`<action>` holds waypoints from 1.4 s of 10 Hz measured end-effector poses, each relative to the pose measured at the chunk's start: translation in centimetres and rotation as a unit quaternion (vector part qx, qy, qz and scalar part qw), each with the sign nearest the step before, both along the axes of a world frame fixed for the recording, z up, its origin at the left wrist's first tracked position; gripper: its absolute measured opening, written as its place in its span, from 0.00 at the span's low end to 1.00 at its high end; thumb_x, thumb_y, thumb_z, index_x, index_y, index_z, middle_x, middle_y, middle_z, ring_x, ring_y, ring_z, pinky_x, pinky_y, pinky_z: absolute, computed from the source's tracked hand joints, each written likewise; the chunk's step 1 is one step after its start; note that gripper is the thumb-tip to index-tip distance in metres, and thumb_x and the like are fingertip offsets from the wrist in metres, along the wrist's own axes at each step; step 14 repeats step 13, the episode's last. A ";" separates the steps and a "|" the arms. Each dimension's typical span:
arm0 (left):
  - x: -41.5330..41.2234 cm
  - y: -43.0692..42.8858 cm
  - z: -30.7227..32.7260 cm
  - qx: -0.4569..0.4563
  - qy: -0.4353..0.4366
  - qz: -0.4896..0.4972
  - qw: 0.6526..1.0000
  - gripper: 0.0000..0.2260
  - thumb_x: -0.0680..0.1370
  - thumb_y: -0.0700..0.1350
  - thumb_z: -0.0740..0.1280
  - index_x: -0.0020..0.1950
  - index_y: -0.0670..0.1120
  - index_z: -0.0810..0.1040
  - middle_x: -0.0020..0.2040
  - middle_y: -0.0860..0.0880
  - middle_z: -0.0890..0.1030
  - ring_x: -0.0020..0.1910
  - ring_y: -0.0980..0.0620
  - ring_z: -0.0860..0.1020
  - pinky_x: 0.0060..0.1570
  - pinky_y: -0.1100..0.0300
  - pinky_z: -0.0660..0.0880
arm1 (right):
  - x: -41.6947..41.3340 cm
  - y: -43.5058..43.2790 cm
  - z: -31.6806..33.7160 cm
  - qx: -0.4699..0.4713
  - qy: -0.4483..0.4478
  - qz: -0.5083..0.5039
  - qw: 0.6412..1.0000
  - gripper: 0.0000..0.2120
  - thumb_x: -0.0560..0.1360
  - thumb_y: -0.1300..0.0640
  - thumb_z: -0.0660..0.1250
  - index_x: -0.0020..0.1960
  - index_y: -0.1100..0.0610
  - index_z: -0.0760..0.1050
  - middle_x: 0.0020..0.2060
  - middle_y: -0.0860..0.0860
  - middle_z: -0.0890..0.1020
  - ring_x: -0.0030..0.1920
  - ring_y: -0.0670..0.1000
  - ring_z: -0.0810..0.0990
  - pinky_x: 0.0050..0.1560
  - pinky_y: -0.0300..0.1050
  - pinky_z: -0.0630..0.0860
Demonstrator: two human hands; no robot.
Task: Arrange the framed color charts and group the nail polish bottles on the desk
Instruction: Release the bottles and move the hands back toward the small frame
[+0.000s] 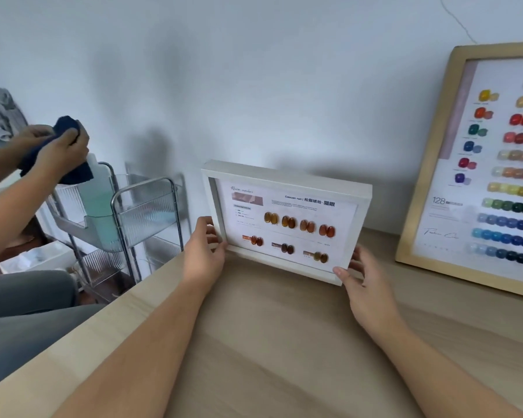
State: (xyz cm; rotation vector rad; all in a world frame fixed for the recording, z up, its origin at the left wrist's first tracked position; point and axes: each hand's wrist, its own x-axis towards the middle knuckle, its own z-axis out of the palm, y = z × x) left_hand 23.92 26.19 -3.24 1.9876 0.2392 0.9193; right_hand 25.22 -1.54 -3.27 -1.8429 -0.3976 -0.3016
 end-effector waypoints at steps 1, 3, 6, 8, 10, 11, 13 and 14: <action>2.3 -0.4 0.0 0.012 -0.007 -0.003 1.000 0.16 0.74 0.36 0.66 0.56 0.49 0.66 0.43 0.54 0.74 0.43 0.59 0.76 0.36 0.73 0.69 | 2.1 -0.1 0.1 0.006 -0.007 -0.018 1.000 0.19 0.75 0.62 0.65 0.62 0.46 0.70 0.54 0.44 0.78 0.55 0.42 0.75 0.49 0.34 0.70; 8.7 -0.9 0.0 0.015 -0.013 -0.021 1.000 0.18 0.74 0.36 0.65 0.52 0.56 0.63 0.42 0.58 0.73 0.43 0.56 0.77 0.36 0.71 0.67 | 7.8 -0.3 0.1 0.003 -0.011 -0.053 0.999 0.17 0.75 0.61 0.66 0.60 0.46 0.71 0.49 0.37 0.77 0.51 0.38 0.75 0.48 0.31 0.68; 18.2 -0.3 -0.1 0.033 -0.001 -0.037 0.999 0.17 0.72 0.35 0.65 0.48 0.55 0.63 0.41 0.57 0.73 0.42 0.53 0.78 0.36 0.63 0.70 | 16.6 0.2 0.1 -0.013 -0.022 -0.086 0.996 0.18 0.75 0.61 0.64 0.63 0.48 0.70 0.43 0.30 0.72 0.43 0.30 0.72 0.39 0.26 0.66; 20.4 0.4 -0.3 0.029 0.023 -0.045 0.998 0.16 0.73 0.34 0.63 0.49 0.54 0.65 0.41 0.57 0.73 0.41 0.52 0.77 0.37 0.55 0.77 | 19.1 0.4 -0.1 -0.034 -0.014 -0.074 0.997 0.17 0.76 0.60 0.64 0.64 0.49 0.69 0.43 0.34 0.73 0.44 0.34 0.72 0.40 0.29 0.65; 20.9 0.7 -0.5 0.048 0.051 -0.047 0.996 0.14 0.73 0.35 0.63 0.52 0.51 0.65 0.43 0.51 0.75 0.40 0.52 0.76 0.34 0.60 0.70 | 19.8 0.5 -0.4 -0.044 -0.006 -0.081 0.996 0.17 0.76 0.59 0.64 0.64 0.51 0.70 0.44 0.41 0.75 0.45 0.42 0.73 0.48 0.40 0.67; 20.8 0.6 -0.4 0.049 0.071 -0.049 0.995 0.15 0.73 0.36 0.63 0.54 0.52 0.65 0.45 0.50 0.76 0.42 0.50 0.77 0.37 0.58 0.70 | 19.7 0.6 -0.4 -0.050 -0.005 -0.079 0.996 0.18 0.76 0.58 0.64 0.65 0.51 0.69 0.47 0.44 0.76 0.48 0.46 0.74 0.50 0.42 0.67; 20.4 0.6 -0.2 0.023 0.083 -0.061 0.994 0.16 0.74 0.37 0.65 0.56 0.52 0.66 0.45 0.51 0.75 0.46 0.49 0.77 0.40 0.59 0.71 | 19.5 0.7 -0.3 -0.057 0.005 -0.077 0.995 0.18 0.77 0.57 0.63 0.66 0.51 0.68 0.50 0.46 0.76 0.50 0.47 0.74 0.51 0.43 0.68; 20.4 0.6 -0.2 0.023 0.083 -0.061 0.994 0.16 0.74 0.37 0.65 0.56 0.52 0.66 0.45 0.51 0.75 0.46 0.49 0.77 0.40 0.59 0.71 | 19.5 0.7 -0.3 -0.057 0.005 -0.077 0.995 0.18 0.77 0.57 0.63 0.66 0.51 0.68 0.50 0.46 0.76 0.50 0.47 0.74 0.51 0.43 0.68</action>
